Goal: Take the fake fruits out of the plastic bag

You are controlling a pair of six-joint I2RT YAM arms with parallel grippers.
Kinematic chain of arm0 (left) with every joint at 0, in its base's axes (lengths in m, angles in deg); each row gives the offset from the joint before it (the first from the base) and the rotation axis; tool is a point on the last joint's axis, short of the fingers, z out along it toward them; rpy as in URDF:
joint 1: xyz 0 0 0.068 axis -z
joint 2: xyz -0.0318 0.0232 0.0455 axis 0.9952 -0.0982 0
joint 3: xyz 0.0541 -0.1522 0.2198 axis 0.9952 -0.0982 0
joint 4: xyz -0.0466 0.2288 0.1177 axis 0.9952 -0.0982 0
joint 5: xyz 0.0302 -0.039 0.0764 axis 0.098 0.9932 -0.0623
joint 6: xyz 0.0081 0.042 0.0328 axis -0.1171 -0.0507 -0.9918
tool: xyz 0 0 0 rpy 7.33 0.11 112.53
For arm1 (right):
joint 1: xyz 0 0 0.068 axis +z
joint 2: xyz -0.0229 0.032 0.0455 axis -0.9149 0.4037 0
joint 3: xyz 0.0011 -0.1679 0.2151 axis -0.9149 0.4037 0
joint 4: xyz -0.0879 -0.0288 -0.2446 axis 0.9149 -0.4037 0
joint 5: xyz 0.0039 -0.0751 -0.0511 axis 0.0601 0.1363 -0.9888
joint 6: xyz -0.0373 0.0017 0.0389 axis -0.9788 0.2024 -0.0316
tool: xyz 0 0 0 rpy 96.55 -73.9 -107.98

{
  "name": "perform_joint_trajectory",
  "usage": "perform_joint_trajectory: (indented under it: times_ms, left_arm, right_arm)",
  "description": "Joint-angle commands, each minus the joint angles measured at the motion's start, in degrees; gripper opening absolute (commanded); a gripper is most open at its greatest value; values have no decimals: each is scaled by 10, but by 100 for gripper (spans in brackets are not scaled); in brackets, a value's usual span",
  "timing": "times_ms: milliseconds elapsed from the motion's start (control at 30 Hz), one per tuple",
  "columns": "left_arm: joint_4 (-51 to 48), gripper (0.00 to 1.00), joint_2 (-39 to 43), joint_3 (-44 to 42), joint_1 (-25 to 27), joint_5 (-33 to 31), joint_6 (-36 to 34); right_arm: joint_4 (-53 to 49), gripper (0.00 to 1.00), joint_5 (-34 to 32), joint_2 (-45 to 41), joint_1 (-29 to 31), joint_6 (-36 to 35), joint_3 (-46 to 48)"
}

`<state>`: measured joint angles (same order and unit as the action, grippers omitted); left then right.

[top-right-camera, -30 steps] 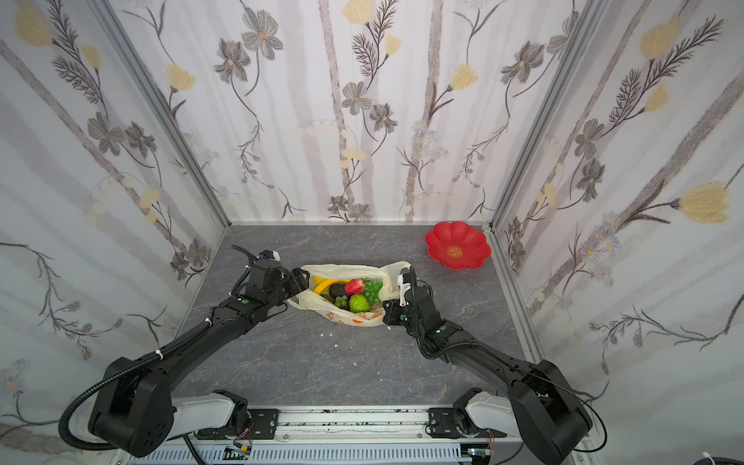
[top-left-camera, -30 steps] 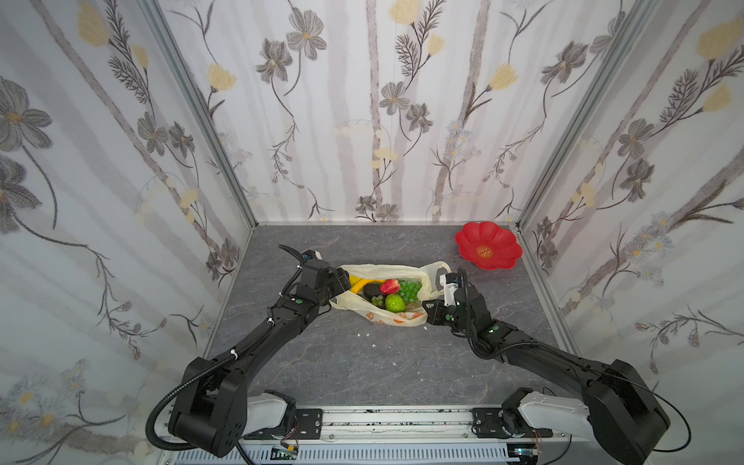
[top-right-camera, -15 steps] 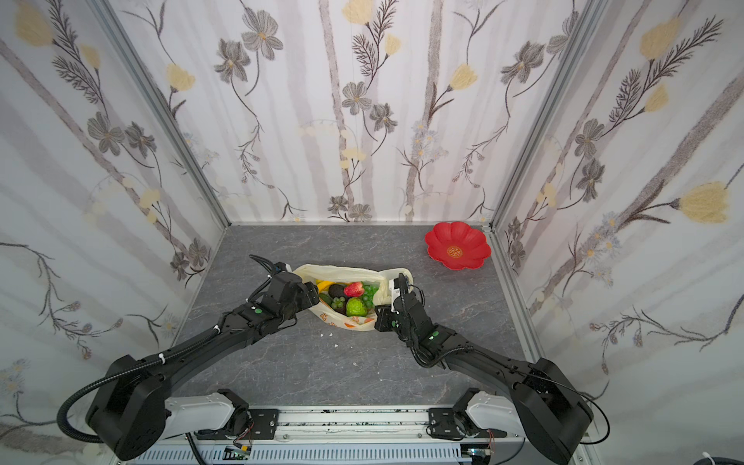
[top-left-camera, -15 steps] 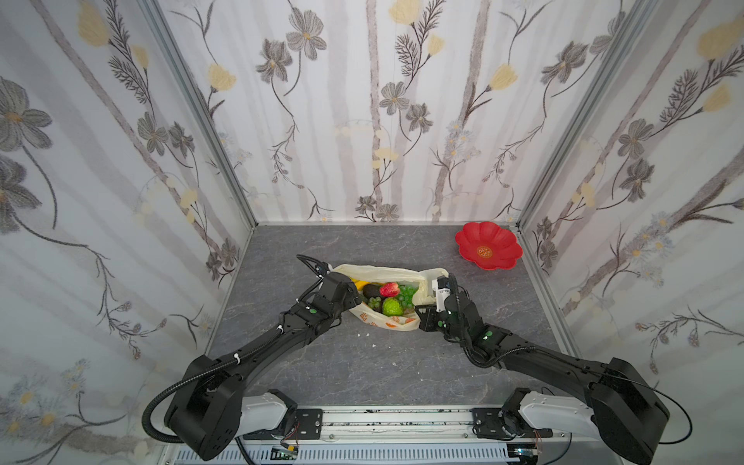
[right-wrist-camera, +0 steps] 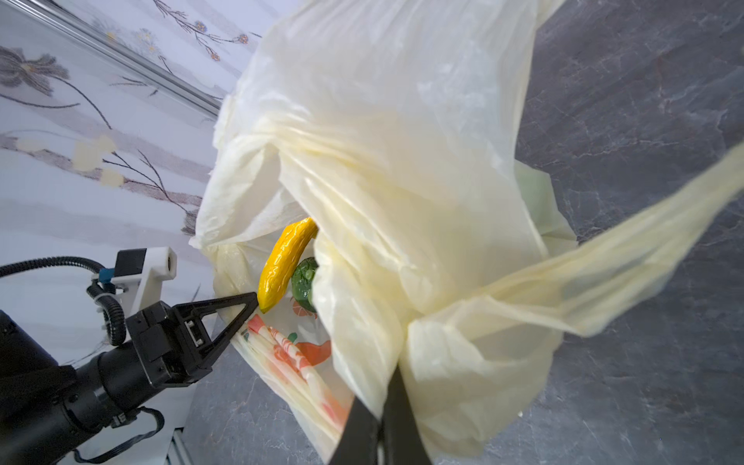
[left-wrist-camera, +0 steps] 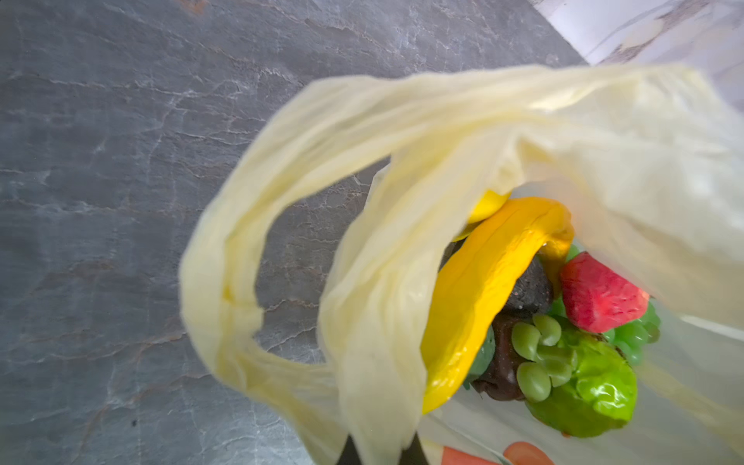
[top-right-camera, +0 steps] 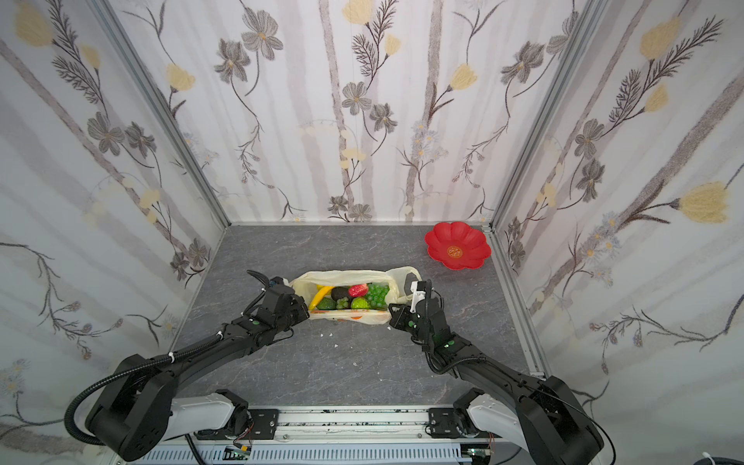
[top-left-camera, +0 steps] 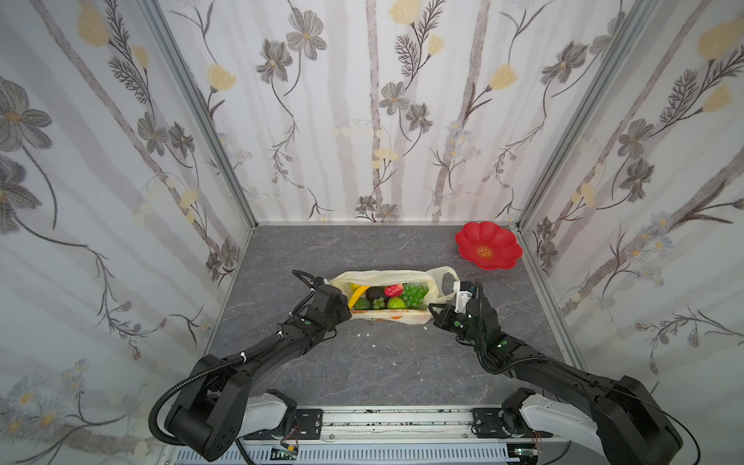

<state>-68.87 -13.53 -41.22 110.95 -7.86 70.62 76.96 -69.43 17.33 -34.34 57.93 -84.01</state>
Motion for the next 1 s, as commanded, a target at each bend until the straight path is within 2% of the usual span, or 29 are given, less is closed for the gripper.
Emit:
perform_joint_trajectory:
  times_ms: [0,33,67,133,167,267,300,400,500,567,733,967]
  left_arm:
    - [56,0,29,-48,-19,3,-4]
    - [71,0,35,-61,-19,6,-6]
    - [89,0,41,-73,-18,15,-8]
    - [104,0,48,-85,-19,27,-6]
    - [105,0,53,-86,-19,31,-7]
    - [102,0,66,-85,-19,38,-15]
    - [102,0,73,-85,-19,40,-16]
    - [98,0,81,-83,-19,45,-18]
    - [96,0,83,-79,-16,52,-17]
    - [95,0,81,-76,-14,53,-16]
    - [93,0,77,-66,-11,60,-13]
    - [86,0,72,-58,-11,63,-11]
  right_arm:
    - [59,0,17,9,-18,36,-3]
    - [56,1,17,11,-19,37,-5]
    - [52,6,17,14,-19,37,-7]
    - [6,20,13,18,-19,7,-31]
    - [-49,29,-8,16,-18,-18,-52]
    - [-196,61,-109,-6,-16,-100,-107]
    - [-239,68,-148,-19,-14,-126,-120]
    - [-312,78,-264,-65,23,-198,-147]
    - [-355,85,-342,-76,77,-255,-185]
    - [-374,87,-375,-51,105,-269,-213]
    - [-402,88,-440,64,141,-262,-284]
    - [-423,82,-479,224,146,-248,-351]
